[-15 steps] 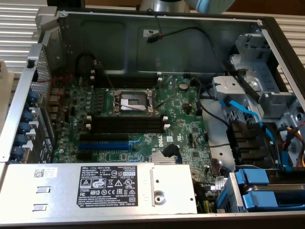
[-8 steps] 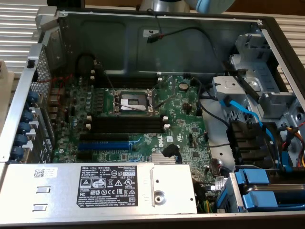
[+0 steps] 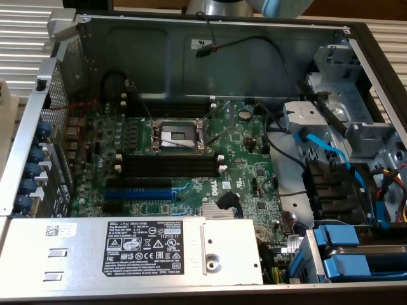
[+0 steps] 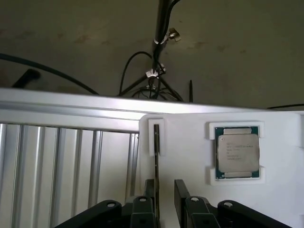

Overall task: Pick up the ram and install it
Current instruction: 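Pick up the ram and move it above insertion slot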

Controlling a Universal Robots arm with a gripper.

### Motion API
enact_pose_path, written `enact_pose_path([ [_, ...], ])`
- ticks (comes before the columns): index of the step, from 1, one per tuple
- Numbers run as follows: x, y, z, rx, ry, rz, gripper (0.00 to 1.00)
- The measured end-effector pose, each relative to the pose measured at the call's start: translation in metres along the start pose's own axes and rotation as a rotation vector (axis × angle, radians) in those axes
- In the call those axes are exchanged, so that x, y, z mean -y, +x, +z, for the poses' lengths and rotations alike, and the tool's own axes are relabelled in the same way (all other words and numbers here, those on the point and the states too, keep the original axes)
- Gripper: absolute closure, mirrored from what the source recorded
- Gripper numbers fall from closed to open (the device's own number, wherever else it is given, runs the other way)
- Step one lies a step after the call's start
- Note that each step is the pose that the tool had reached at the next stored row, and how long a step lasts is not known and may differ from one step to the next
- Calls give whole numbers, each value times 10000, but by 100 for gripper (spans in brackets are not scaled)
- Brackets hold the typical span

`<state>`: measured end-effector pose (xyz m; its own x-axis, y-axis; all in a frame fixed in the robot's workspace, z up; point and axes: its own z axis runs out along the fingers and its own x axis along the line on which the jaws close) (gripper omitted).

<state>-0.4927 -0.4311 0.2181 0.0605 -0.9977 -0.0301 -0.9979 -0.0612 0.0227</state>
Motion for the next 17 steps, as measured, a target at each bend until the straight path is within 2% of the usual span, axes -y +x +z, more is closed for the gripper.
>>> enact_pose_path([
  [8, 2, 2, 68, 43, -19, -1, 69],
  [17, 3, 5, 146, 66, -86, 1, 69],
])
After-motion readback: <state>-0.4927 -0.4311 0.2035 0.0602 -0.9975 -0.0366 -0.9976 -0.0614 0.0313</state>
